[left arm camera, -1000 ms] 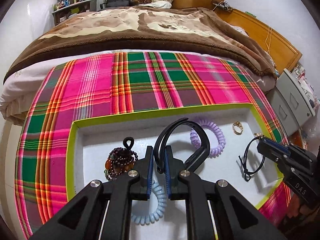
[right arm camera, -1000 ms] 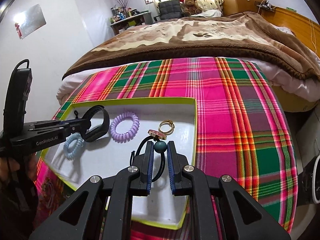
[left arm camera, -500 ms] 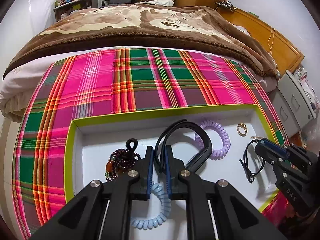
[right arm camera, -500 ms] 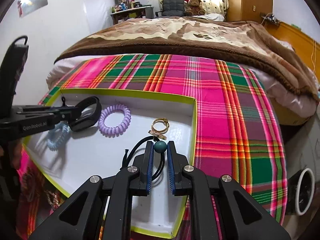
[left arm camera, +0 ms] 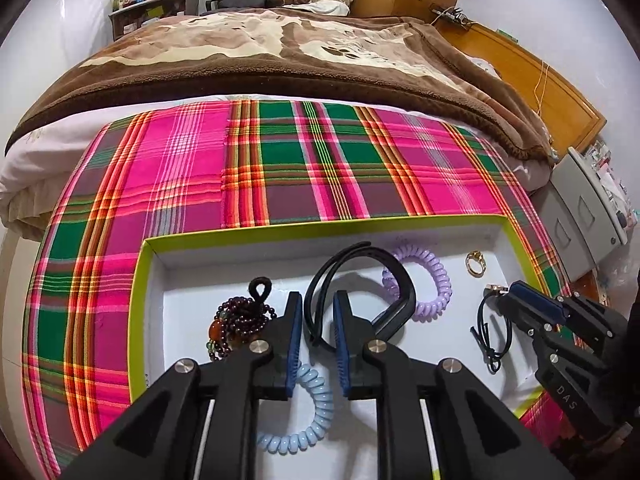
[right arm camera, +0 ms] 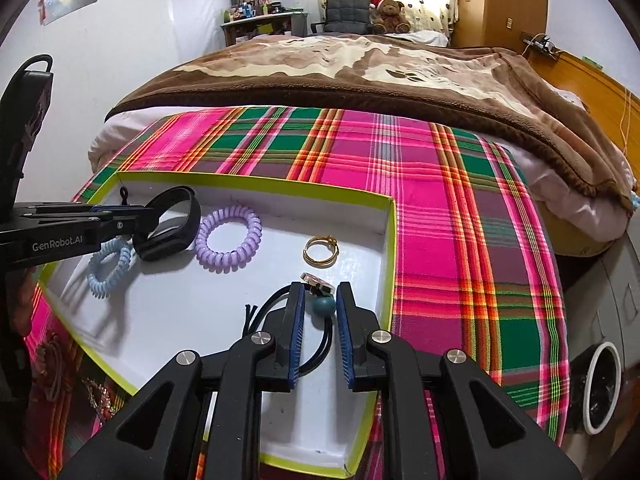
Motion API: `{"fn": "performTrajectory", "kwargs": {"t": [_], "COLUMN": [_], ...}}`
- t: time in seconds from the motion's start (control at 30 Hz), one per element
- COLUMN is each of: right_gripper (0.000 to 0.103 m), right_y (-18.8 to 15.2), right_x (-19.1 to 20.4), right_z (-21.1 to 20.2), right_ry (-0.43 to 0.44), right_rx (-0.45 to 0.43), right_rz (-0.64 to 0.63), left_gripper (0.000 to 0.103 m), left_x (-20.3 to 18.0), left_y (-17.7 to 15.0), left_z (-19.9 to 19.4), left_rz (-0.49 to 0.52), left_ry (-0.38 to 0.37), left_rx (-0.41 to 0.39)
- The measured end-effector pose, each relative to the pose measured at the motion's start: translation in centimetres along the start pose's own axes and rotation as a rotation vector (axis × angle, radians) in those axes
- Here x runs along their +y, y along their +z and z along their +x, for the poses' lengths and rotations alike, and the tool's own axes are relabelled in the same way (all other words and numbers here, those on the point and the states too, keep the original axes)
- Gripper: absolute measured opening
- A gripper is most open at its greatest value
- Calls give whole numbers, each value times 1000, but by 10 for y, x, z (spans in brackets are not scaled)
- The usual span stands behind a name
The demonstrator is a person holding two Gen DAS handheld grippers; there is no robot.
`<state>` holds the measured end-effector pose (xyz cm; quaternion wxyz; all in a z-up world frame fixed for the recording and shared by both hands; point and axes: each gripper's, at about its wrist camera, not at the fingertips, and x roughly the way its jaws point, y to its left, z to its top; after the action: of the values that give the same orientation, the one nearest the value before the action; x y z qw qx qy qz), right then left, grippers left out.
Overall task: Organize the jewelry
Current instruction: 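Carry both items into the white box and open both tools, then move the right tool to the rose-gold ornament while the left tool approaches the white-flower hair tie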
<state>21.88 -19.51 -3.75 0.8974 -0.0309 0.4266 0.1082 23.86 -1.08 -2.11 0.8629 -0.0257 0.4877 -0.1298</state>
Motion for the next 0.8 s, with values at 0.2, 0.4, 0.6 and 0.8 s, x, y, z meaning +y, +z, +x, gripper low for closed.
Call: {"fn": "performTrajectory", "kwargs": {"t": [0.2,0.4,0.6,0.8], "right_gripper": [27,27,43,43], "right_y": [-1,-5,-12,-24], "right_x": [1,5,12,30], "right_z": [-4,-18,-37,-59], "right_ry": [7,31,74,138], "right_rx": [-4,-42,-78,-113], "right_rz": [10,7,16,-3], "left_gripper": [30,40,44,45], "left_x": [1,-3,5,24], "left_y": [-1,-6,-23,-52], "left_z": [-8,-27,-60,-91], "left_rz": [-6,26,27,-12], "left_ry": [-11,-27,-53,-44], "left_rx": [-15,-48,-94,-145]}}
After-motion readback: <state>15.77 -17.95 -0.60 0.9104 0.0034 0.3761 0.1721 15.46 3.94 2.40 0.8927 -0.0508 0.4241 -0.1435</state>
